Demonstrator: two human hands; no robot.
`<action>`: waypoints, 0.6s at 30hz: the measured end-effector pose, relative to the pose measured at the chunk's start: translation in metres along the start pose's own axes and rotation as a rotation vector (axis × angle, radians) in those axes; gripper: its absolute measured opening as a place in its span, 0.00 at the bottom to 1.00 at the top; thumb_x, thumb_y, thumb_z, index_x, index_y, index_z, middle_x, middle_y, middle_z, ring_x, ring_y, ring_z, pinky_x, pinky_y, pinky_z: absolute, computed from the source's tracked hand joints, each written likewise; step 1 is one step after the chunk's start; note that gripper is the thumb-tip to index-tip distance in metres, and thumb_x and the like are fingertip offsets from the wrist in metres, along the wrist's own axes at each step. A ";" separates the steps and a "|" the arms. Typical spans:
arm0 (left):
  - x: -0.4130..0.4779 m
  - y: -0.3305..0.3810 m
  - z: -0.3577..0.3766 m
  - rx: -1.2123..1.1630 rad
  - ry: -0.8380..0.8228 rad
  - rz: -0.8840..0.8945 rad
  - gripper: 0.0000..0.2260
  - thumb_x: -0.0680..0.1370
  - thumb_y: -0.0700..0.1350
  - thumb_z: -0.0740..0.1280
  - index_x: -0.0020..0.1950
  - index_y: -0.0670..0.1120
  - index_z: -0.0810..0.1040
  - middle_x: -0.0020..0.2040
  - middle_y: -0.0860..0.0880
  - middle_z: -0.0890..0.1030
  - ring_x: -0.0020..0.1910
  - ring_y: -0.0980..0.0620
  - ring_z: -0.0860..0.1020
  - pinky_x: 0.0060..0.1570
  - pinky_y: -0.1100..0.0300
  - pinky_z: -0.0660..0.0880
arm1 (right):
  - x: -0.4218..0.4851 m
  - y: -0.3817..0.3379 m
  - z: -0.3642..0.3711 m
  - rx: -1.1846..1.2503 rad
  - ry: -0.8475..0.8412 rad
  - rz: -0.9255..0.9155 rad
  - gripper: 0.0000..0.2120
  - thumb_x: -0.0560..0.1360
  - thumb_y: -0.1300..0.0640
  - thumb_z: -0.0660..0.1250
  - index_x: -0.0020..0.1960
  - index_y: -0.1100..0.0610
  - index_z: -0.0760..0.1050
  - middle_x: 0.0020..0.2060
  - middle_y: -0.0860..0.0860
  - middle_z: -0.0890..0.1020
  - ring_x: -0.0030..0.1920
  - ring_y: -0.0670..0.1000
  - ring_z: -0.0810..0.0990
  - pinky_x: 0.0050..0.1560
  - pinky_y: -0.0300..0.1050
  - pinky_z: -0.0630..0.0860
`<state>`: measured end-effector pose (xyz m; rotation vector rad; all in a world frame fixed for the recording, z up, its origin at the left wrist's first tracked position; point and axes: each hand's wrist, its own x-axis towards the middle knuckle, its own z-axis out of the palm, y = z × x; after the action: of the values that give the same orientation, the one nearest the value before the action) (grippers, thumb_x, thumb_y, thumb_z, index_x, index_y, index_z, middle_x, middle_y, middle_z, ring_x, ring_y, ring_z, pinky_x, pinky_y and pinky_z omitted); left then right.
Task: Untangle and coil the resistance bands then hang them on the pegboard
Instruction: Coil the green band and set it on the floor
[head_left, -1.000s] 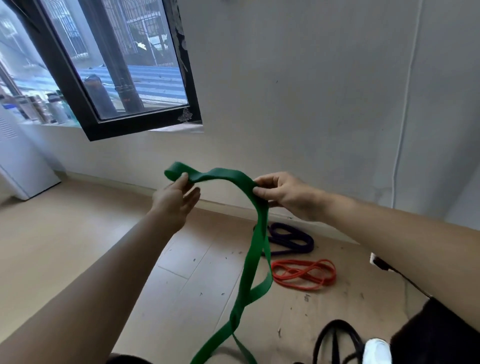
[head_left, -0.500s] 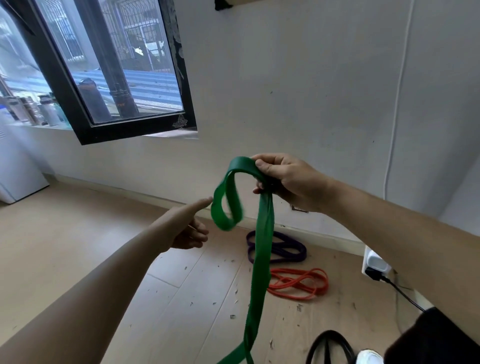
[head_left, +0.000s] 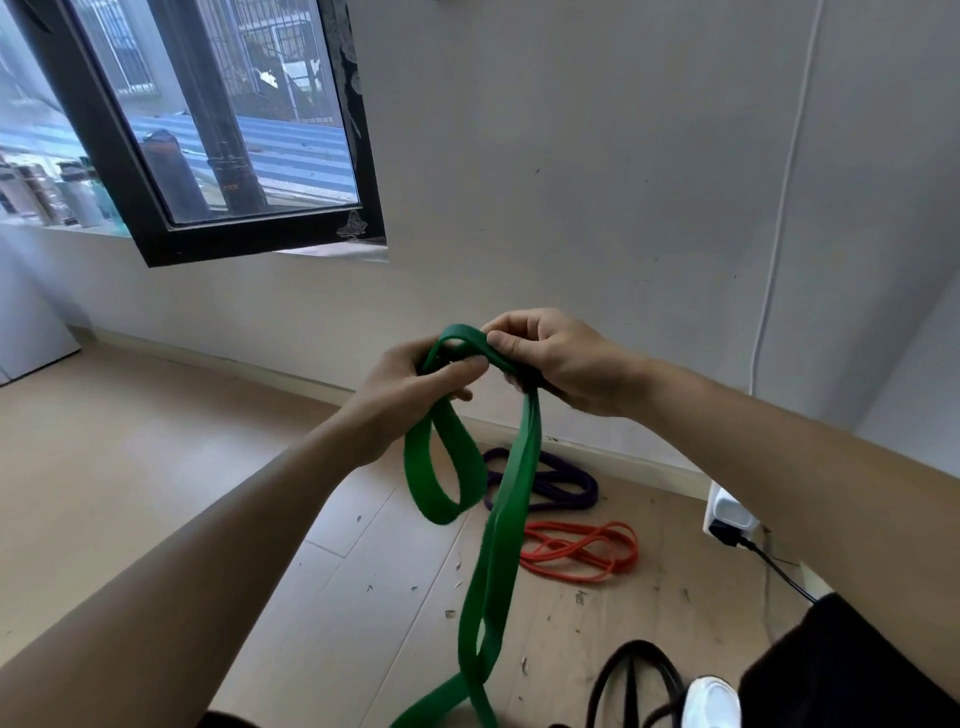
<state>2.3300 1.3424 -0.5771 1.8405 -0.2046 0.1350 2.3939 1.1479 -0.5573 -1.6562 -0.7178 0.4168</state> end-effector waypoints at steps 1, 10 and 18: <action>0.000 0.000 -0.001 -0.014 -0.001 -0.006 0.15 0.72 0.53 0.74 0.55 0.46 0.83 0.40 0.50 0.83 0.43 0.47 0.83 0.52 0.49 0.81 | -0.001 0.000 -0.001 0.004 0.017 0.008 0.10 0.83 0.61 0.62 0.60 0.66 0.73 0.37 0.53 0.76 0.35 0.48 0.73 0.36 0.40 0.73; 0.000 0.014 0.007 -0.089 0.062 0.051 0.13 0.72 0.51 0.78 0.44 0.43 0.81 0.30 0.54 0.73 0.29 0.55 0.69 0.31 0.61 0.69 | -0.006 0.009 0.001 0.171 -0.147 0.059 0.13 0.83 0.53 0.61 0.62 0.61 0.73 0.44 0.52 0.75 0.44 0.49 0.76 0.52 0.46 0.77; 0.004 0.033 -0.008 -0.319 0.252 0.124 0.10 0.73 0.49 0.76 0.41 0.47 0.78 0.28 0.55 0.70 0.26 0.57 0.65 0.28 0.65 0.65 | -0.007 0.043 0.004 0.024 -0.294 0.219 0.12 0.76 0.58 0.71 0.60 0.55 0.78 0.48 0.45 0.84 0.54 0.47 0.80 0.65 0.55 0.71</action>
<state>2.3276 1.3411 -0.5434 1.4780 -0.1536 0.3963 2.3963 1.1423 -0.6005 -1.6745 -0.7443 0.8346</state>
